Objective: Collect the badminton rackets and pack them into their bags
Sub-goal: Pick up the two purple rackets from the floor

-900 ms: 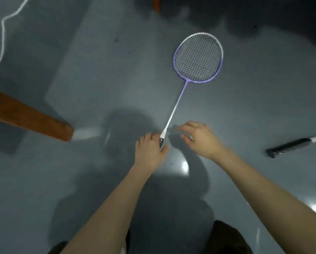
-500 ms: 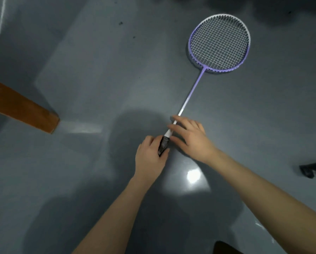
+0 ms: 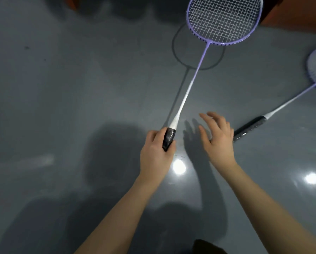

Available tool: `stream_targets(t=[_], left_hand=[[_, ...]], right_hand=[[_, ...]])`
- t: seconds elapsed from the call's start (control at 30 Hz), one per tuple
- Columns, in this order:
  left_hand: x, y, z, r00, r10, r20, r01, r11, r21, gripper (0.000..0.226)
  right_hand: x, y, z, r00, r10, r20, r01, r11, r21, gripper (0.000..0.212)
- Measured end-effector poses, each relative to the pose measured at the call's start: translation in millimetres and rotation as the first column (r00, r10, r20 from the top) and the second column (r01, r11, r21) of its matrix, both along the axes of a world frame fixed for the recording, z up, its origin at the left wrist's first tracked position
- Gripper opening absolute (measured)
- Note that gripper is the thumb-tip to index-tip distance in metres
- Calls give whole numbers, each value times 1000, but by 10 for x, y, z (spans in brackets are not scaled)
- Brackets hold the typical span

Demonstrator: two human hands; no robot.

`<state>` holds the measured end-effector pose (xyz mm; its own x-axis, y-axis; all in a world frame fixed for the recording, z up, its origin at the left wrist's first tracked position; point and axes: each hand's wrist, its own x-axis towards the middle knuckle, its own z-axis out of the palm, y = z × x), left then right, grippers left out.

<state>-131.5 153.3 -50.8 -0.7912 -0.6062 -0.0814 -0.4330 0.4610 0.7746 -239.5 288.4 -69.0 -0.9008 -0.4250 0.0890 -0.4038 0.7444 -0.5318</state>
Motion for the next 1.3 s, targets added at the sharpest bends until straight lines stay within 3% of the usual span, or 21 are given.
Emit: stream_targets(t=[0.13, 0.23, 0.4, 0.57, 0.8, 0.93, 1.07, 1.2, 1.3], left_hand=[[-184, 198, -14, 998, -57, 30, 57, 998, 13, 42], [-287, 284, -34, 994, -96, 55, 94, 995, 37, 46], [-371, 287, -54, 990, -120, 77, 118, 992, 33, 46], [-277, 277, -2, 990, -124, 62, 122, 992, 37, 43], [-98, 315, -94, 989, -113, 94, 110, 993, 37, 42], [-49, 245, -10, 988, -99, 116, 94, 995, 46, 41], [-15, 151, 252, 991, -92, 96, 88, 995, 45, 41], [125, 119, 835, 990, -85, 111, 77, 994, 73, 42], [246, 150, 1467, 986, -100, 132, 88, 992, 94, 42]], right_hand=[[-125, 522, -177, 912, -406, 67, 383, 897, 223, 56], [-170, 637, -301, 800, -578, 164, 509, 797, 325, 71], [-192, 500, -321, 766, -569, 299, 540, 822, 181, 64], [390, 586, -199, 788, -511, 344, 480, 859, 177, 56], [448, 567, -310, 747, -598, 289, 540, 800, 261, 90], [424, 489, -226, 722, -571, 391, 532, 819, 213, 81], [455, 541, 125, 699, -548, 459, 593, 803, 56, 75], [512, 593, 790, 688, -564, 457, 558, 813, 164, 70], [650, 615, 1447, 665, -564, 489, 587, 800, 125, 65]])
